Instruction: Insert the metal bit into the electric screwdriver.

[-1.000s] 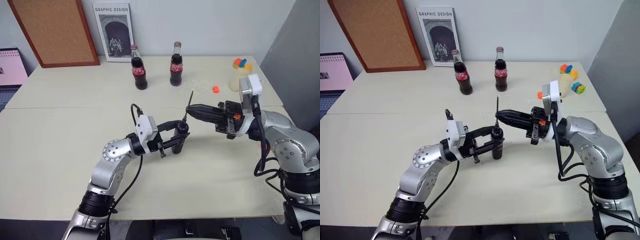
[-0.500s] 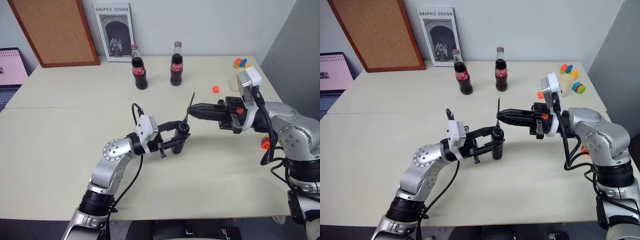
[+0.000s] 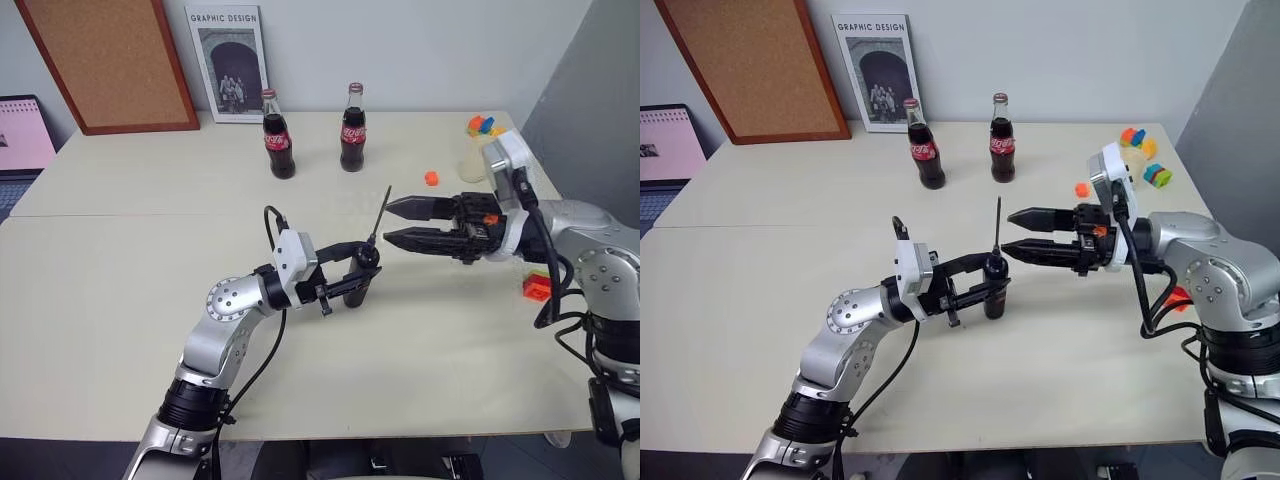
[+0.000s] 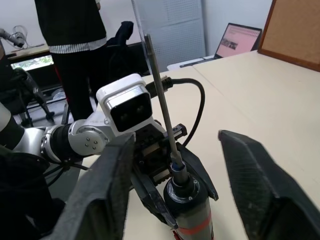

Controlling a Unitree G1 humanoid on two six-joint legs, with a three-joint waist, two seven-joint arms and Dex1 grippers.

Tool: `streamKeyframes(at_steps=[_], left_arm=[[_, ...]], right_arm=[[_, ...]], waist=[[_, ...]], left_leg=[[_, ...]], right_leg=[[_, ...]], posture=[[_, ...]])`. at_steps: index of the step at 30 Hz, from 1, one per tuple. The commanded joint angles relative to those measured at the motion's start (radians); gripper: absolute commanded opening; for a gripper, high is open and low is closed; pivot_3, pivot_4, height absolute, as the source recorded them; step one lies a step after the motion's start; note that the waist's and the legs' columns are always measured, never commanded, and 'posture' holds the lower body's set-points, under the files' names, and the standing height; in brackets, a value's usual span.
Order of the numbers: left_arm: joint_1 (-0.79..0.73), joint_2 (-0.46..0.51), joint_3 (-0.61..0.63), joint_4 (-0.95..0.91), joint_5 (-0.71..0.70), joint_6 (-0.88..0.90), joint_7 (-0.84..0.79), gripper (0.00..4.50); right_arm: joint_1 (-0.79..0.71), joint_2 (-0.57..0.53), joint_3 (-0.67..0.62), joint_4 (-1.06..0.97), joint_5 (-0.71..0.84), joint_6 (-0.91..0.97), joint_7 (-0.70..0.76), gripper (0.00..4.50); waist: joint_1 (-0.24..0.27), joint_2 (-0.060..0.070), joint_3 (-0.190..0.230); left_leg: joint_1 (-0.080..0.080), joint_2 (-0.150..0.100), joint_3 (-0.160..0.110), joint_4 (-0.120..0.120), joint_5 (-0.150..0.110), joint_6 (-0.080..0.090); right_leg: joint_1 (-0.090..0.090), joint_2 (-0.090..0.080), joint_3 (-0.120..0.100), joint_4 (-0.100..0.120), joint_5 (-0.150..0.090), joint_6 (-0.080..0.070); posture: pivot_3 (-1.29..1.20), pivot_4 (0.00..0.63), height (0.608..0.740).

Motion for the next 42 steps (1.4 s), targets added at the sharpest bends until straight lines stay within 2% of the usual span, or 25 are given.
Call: streamKeyframes(at_steps=[1,5,11,14,16,20,26,32,36,38,42], left_arm=[[-0.037,0.007,0.029,-0.007,-0.005,0.009,0.021,1.62],[-0.112,0.033,0.057,0.024,0.031,-0.006,0.044,1.62],[-0.284,0.173,0.043,0.139,0.209,-0.053,0.046,1.62],[-0.364,0.263,-0.035,0.244,0.360,-0.090,0.020,1.62],[-0.396,0.290,-0.090,0.302,0.418,-0.094,-0.016,1.62],[-0.462,0.295,-0.223,0.423,0.516,-0.142,-0.140,1.62],[-0.600,0.224,-0.363,0.664,0.653,-0.310,-0.199,1.62],[-0.654,0.185,-0.402,0.793,0.722,-0.433,-0.187,1.62],[-0.660,0.166,-0.397,0.828,0.752,-0.445,-0.158,1.62],[-0.661,0.161,-0.393,0.836,0.762,-0.449,-0.144,2.33],[-0.659,0.159,-0.384,0.833,0.761,-0.446,-0.142,3.13]], right_arm=[[0.036,-0.037,-0.079,-0.069,0.030,0.006,-0.024,3.77],[0.092,-0.054,-0.152,-0.131,0.074,0.025,-0.074,4.50],[0.196,-0.104,-0.223,-0.257,0.082,0.027,-0.143,4.50],[0.252,-0.141,-0.221,-0.335,0.011,-0.015,-0.167,4.50],[0.280,-0.178,-0.205,-0.383,-0.026,-0.028,-0.167,4.50],[0.300,-0.258,-0.149,-0.453,-0.123,-0.066,-0.163,4.50],[0.343,-0.384,-0.028,-0.467,-0.264,-0.055,-0.145,4.50],[0.332,-0.386,0.015,-0.449,-0.284,-0.023,-0.171,4.50],[0.325,-0.382,0.035,-0.441,-0.301,-0.019,-0.172,4.50],[0.317,-0.377,0.040,-0.433,-0.304,-0.019,-0.172,4.50],[0.299,-0.370,0.044,-0.414,-0.315,-0.030,-0.168,4.50]], waist=[[0.001,0.000,0.000],[0.000,0.000,0.000],[0.001,-0.001,0.001],[-0.001,-0.001,0.001],[0.000,-0.001,0.001],[0.001,-0.001,0.001],[-0.002,-0.001,0.001],[-0.006,-0.001,0.001],[-0.002,-0.001,0.001],[-0.002,-0.001,0.001],[-0.002,-0.001,0.001]], left_leg=[[0.000,0.000,0.000,0.000,0.000,0.000],[0.000,-0.001,0.000,0.000,0.000,0.000],[-0.001,-0.001,0.000,0.000,0.000,0.000],[-0.001,-0.002,0.000,-0.001,0.000,0.000],[-0.001,-0.002,0.001,-0.001,0.000,0.000],[-0.003,-0.001,0.001,-0.001,0.000,0.000],[-0.002,-0.002,0.005,0.000,0.000,0.000],[-0.001,0.000,0.006,-0.001,0.000,0.000],[0.000,0.000,0.004,-0.001,0.000,0.000],[0.000,-0.001,0.004,0.000,0.000,0.000],[0.000,-0.001,0.004,0.002,0.000,0.000]], right_leg=[[0.000,0.000,0.000,0.000,0.000,0.000],[0.000,0.000,0.000,0.000,0.000,0.000],[-0.001,0.003,-0.001,0.000,0.000,0.000],[-0.001,0.004,0.000,-0.001,0.000,0.000],[-0.001,0.004,-0.001,-0.003,0.000,0.000],[-0.001,0.004,0.000,-0.004,0.000,0.000],[-0.001,0.004,0.002,-0.005,0.000,0.000],[-0.001,0.006,0.003,-0.003,0.000,0.000],[-0.001,0.009,0.001,-0.001,0.000,0.000],[-0.001,0.008,0.001,-0.001,0.000,0.000],[0.000,0.007,0.002,-0.001,0.000,0.000]], posture=[[0.00,0.150,0.740],[0.00,0.150,0.740],[0.00,0.150,0.740],[0.00,0.150,0.740],[0.00,0.150,0.740],[0.00,0.150,0.740],[0.00,0.150,0.740],[0.00,0.150,0.740],[0.00,0.150,0.740],[0.00,0.150,0.740],[0.00,0.150,0.740]])
